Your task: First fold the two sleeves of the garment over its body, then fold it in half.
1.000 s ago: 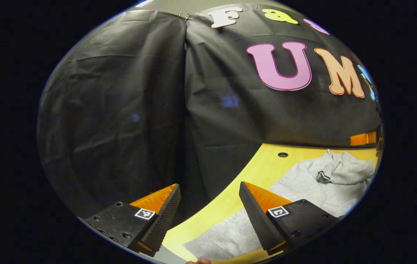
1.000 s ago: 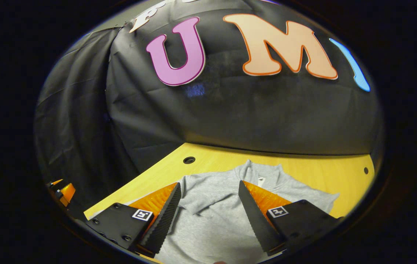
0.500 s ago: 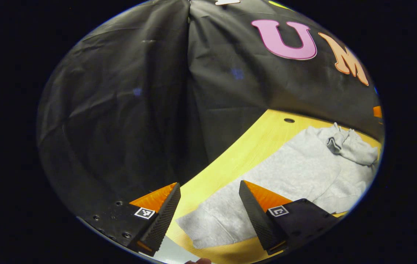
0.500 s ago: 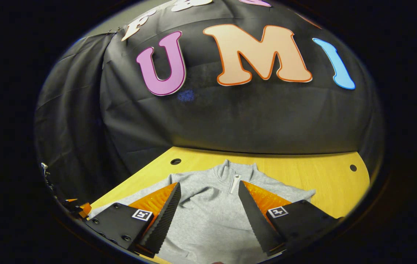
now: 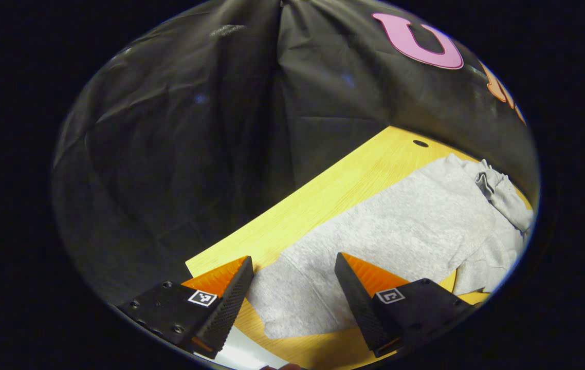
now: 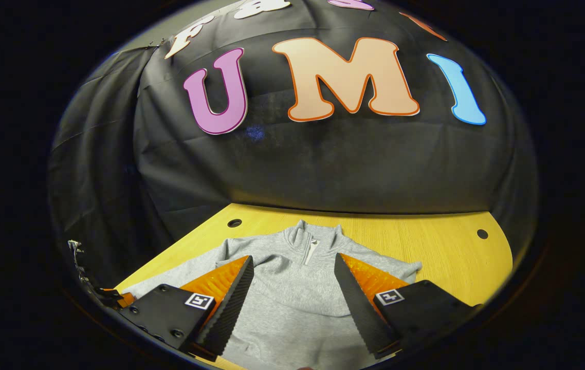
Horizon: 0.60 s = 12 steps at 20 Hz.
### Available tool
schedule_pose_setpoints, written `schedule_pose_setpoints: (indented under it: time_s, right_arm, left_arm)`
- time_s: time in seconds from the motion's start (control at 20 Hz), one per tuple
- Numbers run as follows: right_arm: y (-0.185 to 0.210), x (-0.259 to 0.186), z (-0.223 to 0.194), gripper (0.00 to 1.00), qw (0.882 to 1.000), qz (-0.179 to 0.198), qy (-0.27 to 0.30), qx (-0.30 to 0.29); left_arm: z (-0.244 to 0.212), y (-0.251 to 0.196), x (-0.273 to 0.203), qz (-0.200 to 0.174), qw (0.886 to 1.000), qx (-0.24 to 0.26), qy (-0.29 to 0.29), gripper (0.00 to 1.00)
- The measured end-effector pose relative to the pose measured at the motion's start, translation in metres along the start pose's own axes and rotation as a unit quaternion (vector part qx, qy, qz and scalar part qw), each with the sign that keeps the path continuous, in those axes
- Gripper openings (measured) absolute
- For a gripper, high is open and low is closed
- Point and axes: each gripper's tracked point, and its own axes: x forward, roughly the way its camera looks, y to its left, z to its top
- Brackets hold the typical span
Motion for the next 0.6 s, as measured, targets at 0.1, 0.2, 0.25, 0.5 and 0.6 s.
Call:
schedule_pose_setpoints:
  time_s: [0.1,0.2,0.25,0.5,0.6]
  right_arm:
    - [-0.001,-0.002,-0.001,0.98,1.0,0.0,0.002,0.001]
    - [0.002,-0.004,0.001,0.98,1.0,0.006,-0.001,0.003]
    - [0.005,-0.005,0.003,0.98,1.0,0.011,-0.005,0.004]
    - [0.007,-0.009,0.003,0.98,1.0,0.015,-0.006,0.003]
    - [0.006,-0.011,0.003,0.98,1.0,0.014,-0.007,0.002]
  left_arm:
    - [0.001,-0.006,0.001,-0.011,1.0,0.002,0.004,0.96]
    - [0.003,-0.015,0.002,-0.032,0.999,-0.009,0.005,0.85]
    - [0.002,-0.018,0.002,-0.037,0.999,-0.011,0.011,0.71]
    - [0.006,-0.032,0.004,-0.055,0.998,-0.005,0.012,0.17]
    - [0.008,-0.032,0.004,-0.052,0.998,-0.004,0.018,0.05]
